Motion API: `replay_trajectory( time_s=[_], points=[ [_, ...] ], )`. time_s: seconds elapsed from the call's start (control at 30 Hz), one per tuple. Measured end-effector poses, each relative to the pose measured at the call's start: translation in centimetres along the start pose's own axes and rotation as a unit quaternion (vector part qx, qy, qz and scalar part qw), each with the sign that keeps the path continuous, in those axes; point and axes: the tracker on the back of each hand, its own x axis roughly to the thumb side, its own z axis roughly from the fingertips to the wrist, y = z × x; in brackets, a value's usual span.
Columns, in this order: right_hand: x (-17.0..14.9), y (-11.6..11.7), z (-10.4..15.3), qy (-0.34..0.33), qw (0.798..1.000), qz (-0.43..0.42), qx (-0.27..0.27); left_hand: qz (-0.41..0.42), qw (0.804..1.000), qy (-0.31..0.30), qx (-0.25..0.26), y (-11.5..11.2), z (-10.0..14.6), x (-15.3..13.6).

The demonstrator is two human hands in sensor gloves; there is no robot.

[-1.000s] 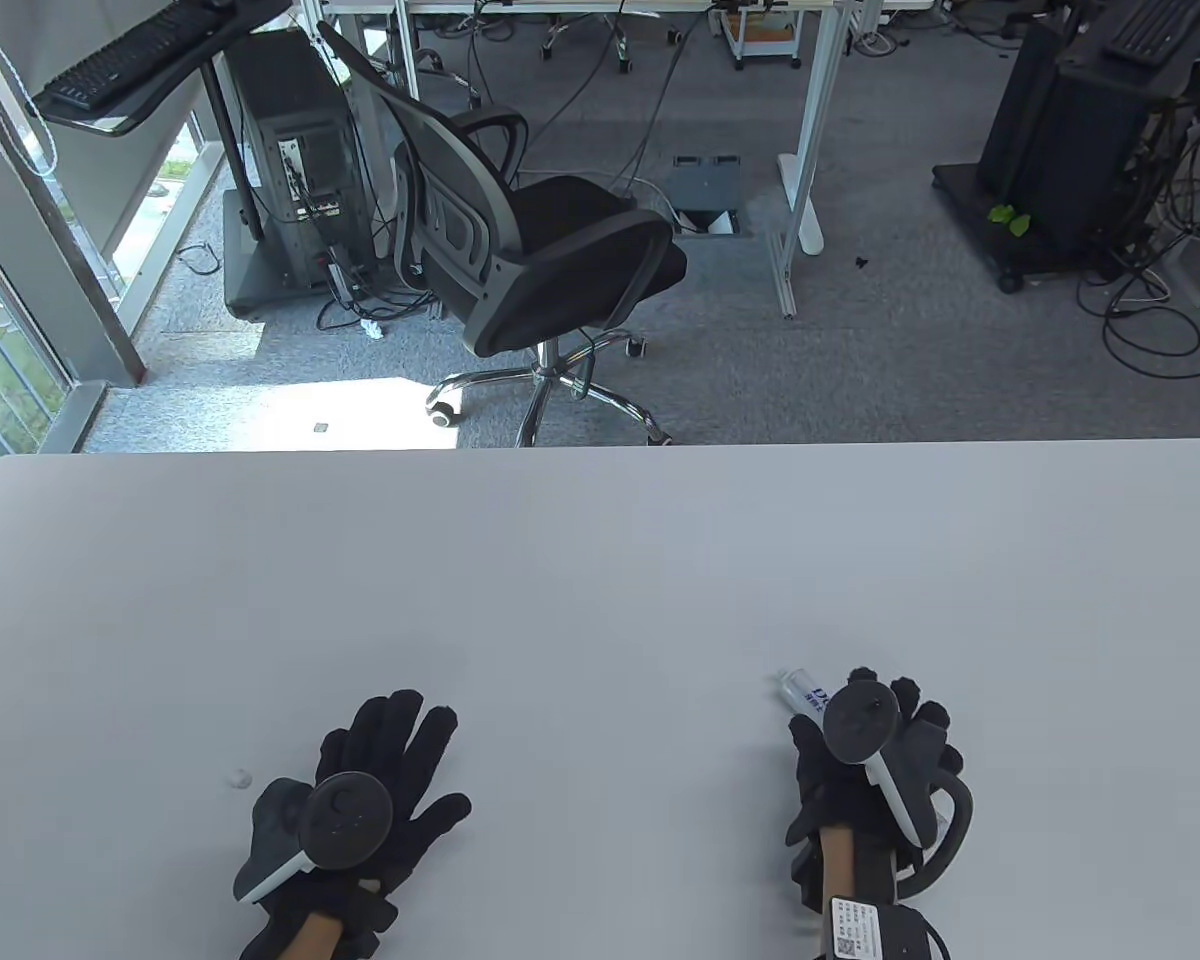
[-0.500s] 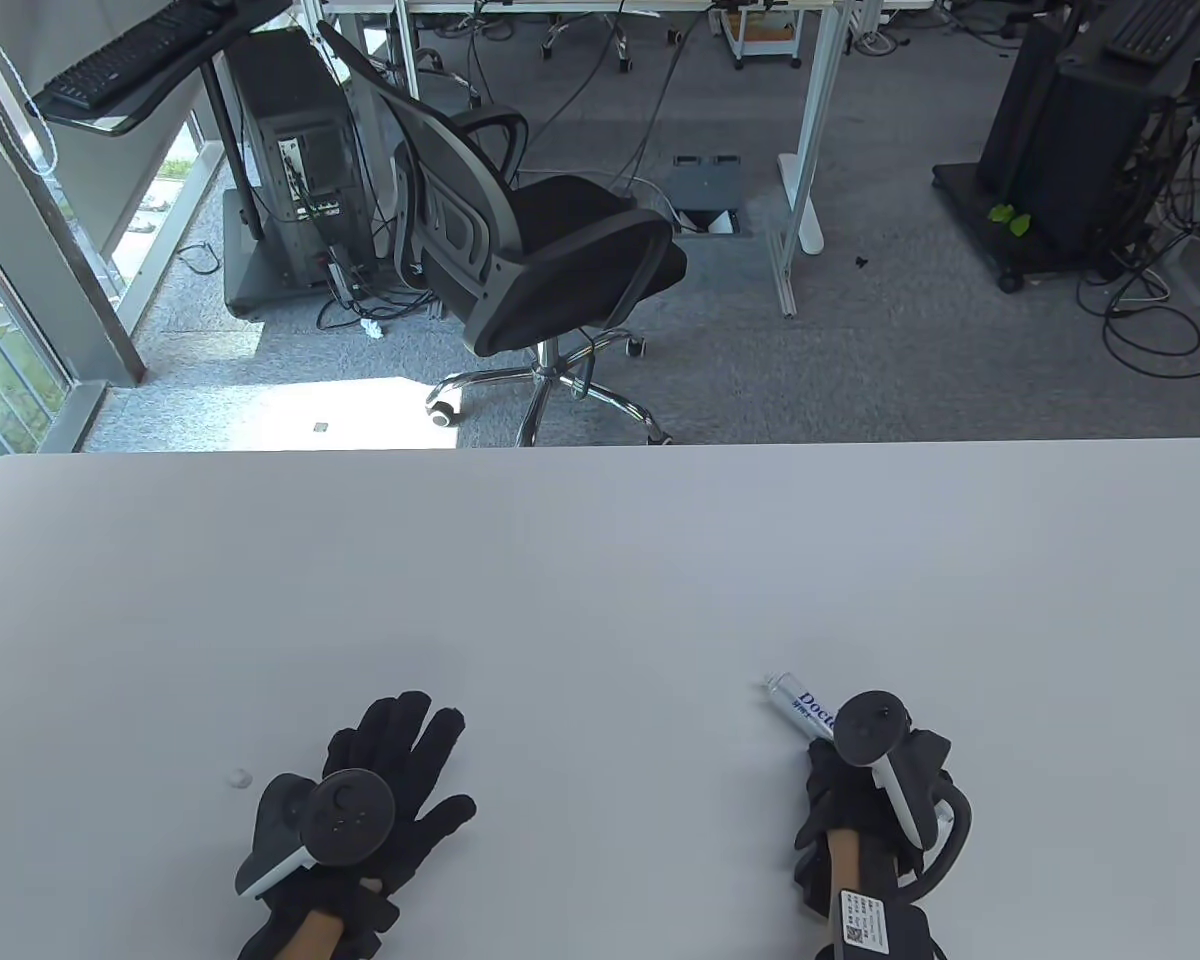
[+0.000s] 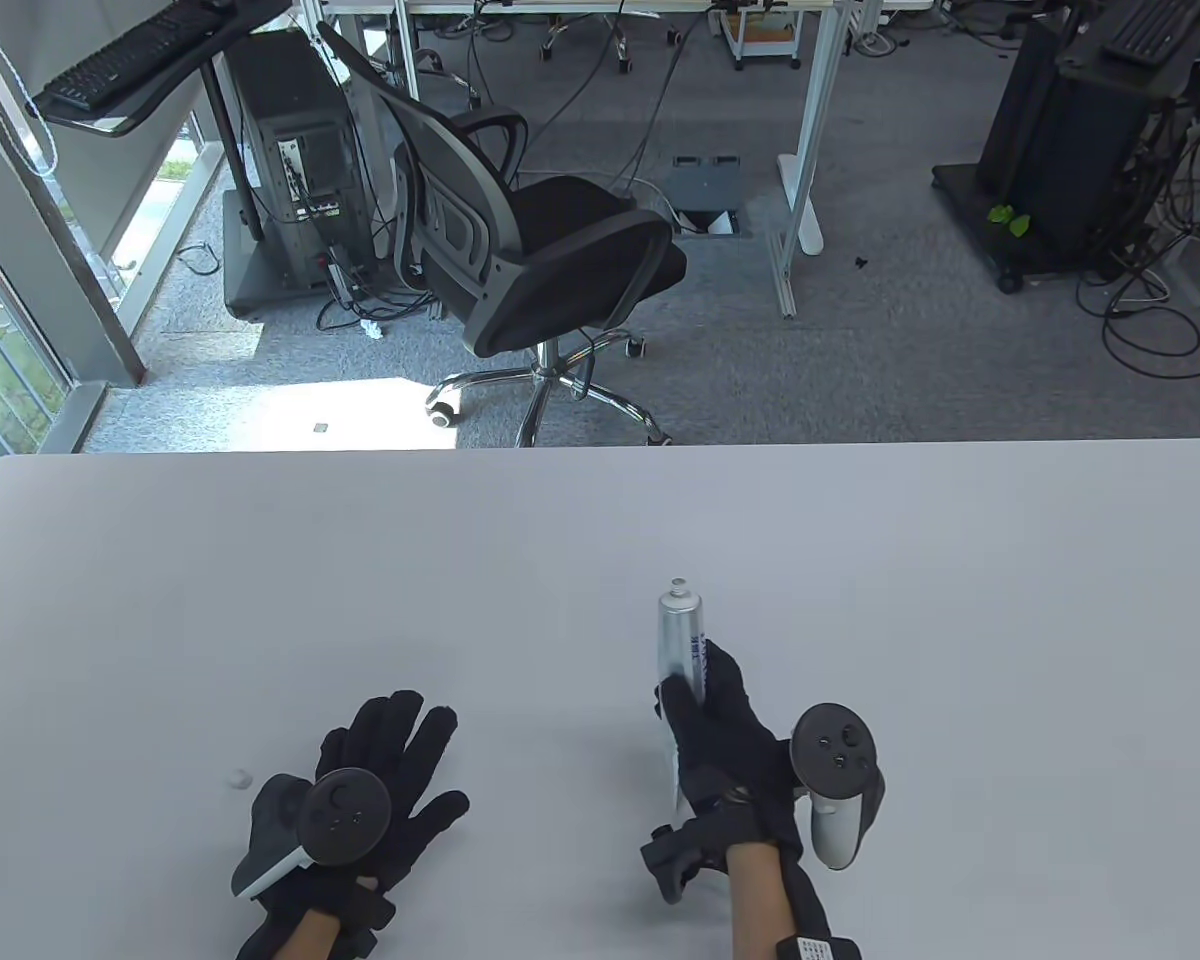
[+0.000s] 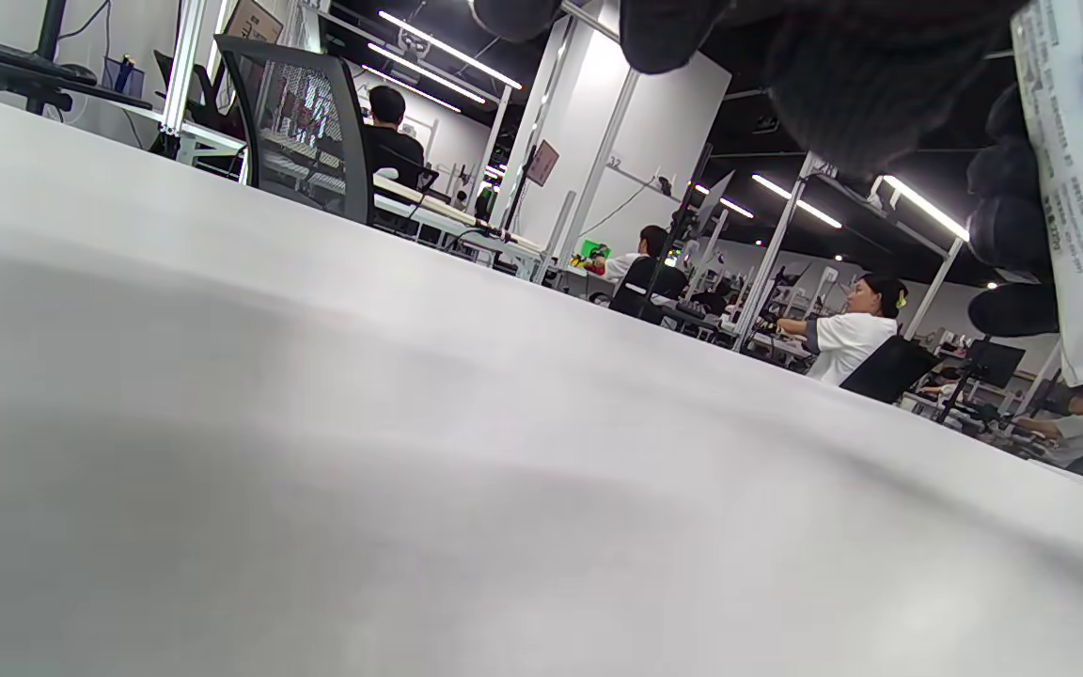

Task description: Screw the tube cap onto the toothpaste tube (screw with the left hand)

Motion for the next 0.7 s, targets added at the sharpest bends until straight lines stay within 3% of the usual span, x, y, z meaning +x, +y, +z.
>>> replay_trajectory(
  time_s=[0.03,0.13,0.17,0.2,0.27,0.37,0.5,0.6,0.7],
  points=[
    [-0.4,1.0,0.2,-0.002,1.0,-0.021,0.015,0.017,1.0,-0.008,0.025,0.9,0.3,0.0],
    [-2.0,2.9,0.4,0.026,0.995,-0.086,0.051,0.058,0.985,0.014,0.165,5.3,0.9,-1.3],
    [-2.2,3.1,0.5,0.034,0.994,-0.087,0.062,0.058,0.983,0.024,0.174,6.2,1.1,-1.8],
    [-2.5,3.5,0.5,0.034,0.994,-0.074,0.074,0.049,0.984,0.047,0.164,7.6,1.3,-2.5],
    [-2.4,4.0,0.5,0.035,0.994,-0.053,0.09,0.0,0.993,0.081,0.085,9.5,1.7,-4.0],
    [-2.0,4.5,0.5,0.021,0.992,-0.021,0.12,-0.119,0.981,0.146,0.04,10.3,2.8,-6.5],
    [-1.7,4.8,1.1,0.018,0.991,-0.009,0.131,-0.178,0.959,0.213,-0.062,7.6,3.8,-9.9],
    [-1.7,5.0,1.2,0.016,0.99,0.015,0.141,-0.189,0.95,0.237,-0.075,5.8,3.9,-11.6],
    [-2.0,5.3,1.3,0.022,0.988,0.019,0.151,-0.164,0.955,0.237,-0.077,4.4,3.3,-12.2]
  ],
)
